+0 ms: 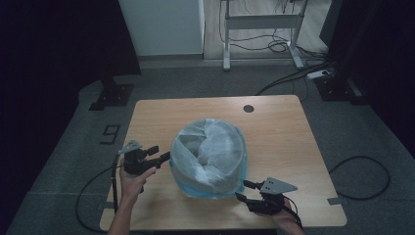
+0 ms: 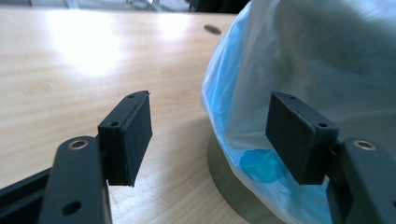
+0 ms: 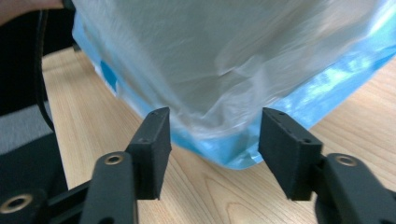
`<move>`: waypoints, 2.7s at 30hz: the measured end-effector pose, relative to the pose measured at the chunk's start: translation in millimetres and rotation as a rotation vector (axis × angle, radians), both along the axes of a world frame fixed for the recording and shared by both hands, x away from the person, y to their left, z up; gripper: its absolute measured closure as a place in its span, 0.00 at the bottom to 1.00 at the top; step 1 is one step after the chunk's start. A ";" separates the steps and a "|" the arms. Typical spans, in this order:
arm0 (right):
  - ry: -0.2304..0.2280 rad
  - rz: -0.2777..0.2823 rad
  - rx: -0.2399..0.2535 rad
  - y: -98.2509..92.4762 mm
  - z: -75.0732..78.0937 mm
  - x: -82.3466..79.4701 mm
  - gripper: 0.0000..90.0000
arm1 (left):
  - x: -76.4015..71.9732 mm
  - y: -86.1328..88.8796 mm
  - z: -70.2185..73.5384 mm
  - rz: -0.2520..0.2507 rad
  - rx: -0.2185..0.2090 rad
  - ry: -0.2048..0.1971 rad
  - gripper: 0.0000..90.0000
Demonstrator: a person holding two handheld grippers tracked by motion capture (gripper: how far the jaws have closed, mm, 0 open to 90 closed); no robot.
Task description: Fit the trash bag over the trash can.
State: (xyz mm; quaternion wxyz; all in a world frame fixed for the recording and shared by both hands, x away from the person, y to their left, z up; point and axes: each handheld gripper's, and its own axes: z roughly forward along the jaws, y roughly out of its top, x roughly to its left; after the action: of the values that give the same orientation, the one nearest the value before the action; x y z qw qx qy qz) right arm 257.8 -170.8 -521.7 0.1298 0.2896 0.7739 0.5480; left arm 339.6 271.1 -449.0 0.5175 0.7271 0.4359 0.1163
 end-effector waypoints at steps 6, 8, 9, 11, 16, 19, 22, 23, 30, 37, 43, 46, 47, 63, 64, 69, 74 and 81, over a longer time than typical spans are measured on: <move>-0.017 -0.018 0.055 -16.1 6.1 -4.1 0.42 | -11.6 1.5 33.2 -0.086 0.007 -0.117 0.35; -0.019 -0.024 0.072 -20.6 7.5 -4.5 0.42 | -13.0 -2.0 44.8 -0.127 0.013 -0.145 0.35; -0.021 -0.026 0.081 -23.1 8.2 -4.7 0.42 | -13.8 -5.2 52.7 -0.152 0.021 -0.163 0.35; -0.025 -0.036 0.096 -27.9 9.4 -5.3 0.42 | -13.8 -10.9 64.3 -0.193 0.033 -0.185 0.35; -0.023 -0.052 0.124 -38.4 10.7 -5.1 0.42 | -8.1 -26.0 84.4 -0.283 0.061 -0.202 0.35; -0.021 -0.056 0.133 -42.8 10.6 -4.6 0.42 | -2.1 -34.7 92.0 -0.326 0.075 -0.203 0.35; -0.017 -0.065 0.137 -47.2 9.8 -4.2 0.42 | 4.8 -45.3 98.7 -0.364 0.102 -0.201 0.36; -0.018 -0.068 0.136 -48.5 9.5 -4.0 0.41 | 6.4 -48.2 100.3 -0.371 0.110 -0.200 0.35; -0.017 -0.096 0.142 -55.8 8.4 -4.9 0.41 | 19.8 -73.4 109.8 -0.431 0.156 -0.184 0.35; -0.014 -0.118 0.137 -57.3 6.8 -4.8 0.42 | 36.7 -97.9 116.4 -0.492 0.232 -0.147 0.39; -0.011 -0.113 0.131 -57.7 5.5 -5.1 0.44 | 51.5 -115.9 119.3 -0.561 0.288 -0.099 0.51; -0.010 -0.114 0.130 -58.1 5.0 -5.6 0.45 | 57.6 -125.8 118.1 -0.593 0.311 -0.077 0.56; -0.009 -0.114 0.131 -58.6 4.7 -5.7 0.45 | 58.9 -128.4 117.6 -0.600 0.316 -0.072 0.58; -0.002 -0.112 0.124 -59.1 3.6 -7.5 0.47 | 75.8 -183.3 96.0 -0.672 0.567 0.093 0.79; -0.002 -0.111 0.124 -58.9 3.7 -7.5 0.47 | 75.5 -187.3 95.5 -0.681 0.598 0.103 0.79; 0.001 -0.106 0.117 -58.1 3.5 -7.9 0.47 | 73.1 -208.3 87.4 -0.703 0.718 0.156 0.79; 0.004 -0.107 0.113 -59.4 4.0 -8.4 0.47 | 73.2 -214.8 81.5 -0.699 0.747 0.198 0.76; 0.011 -0.114 0.113 -59.7 3.4 -8.5 0.47 | 66.3 -195.3 100.9 -0.672 0.638 0.100 0.57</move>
State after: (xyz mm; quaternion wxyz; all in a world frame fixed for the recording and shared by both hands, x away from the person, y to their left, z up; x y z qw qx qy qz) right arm 249.4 -230.6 -518.2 0.1400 0.3430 0.7248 0.5809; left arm 405.9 75.8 -348.1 0.2553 0.9556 0.1429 0.0351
